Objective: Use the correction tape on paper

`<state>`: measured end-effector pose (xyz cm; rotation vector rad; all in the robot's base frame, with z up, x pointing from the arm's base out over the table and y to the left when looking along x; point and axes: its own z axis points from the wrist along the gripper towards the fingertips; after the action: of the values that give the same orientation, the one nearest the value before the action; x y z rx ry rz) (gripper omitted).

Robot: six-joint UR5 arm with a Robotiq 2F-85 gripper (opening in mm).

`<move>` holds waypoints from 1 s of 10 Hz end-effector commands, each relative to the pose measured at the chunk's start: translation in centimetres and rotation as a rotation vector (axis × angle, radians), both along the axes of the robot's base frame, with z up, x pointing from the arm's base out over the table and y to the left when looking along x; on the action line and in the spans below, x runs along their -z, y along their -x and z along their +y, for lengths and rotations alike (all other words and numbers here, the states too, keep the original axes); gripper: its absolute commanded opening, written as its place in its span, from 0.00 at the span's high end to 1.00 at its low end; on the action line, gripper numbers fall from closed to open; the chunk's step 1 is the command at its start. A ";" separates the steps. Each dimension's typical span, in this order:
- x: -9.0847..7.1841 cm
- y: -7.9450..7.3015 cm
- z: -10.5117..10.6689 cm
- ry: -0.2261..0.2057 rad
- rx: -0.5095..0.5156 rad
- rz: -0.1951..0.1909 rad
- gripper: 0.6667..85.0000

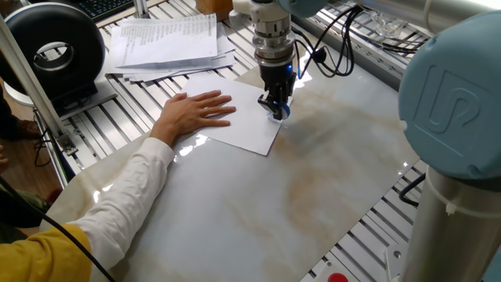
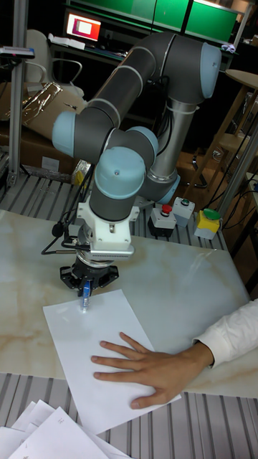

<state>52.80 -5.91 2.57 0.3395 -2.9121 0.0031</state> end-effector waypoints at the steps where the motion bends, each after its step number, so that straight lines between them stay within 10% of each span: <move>1: -0.2 0.3 0.0 -0.005 0.004 0.007 0.99; 10: -0.1 1.6 0.0 -0.017 0.020 0.016 0.99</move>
<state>51.38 -6.27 2.60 0.3298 -2.8976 -0.0036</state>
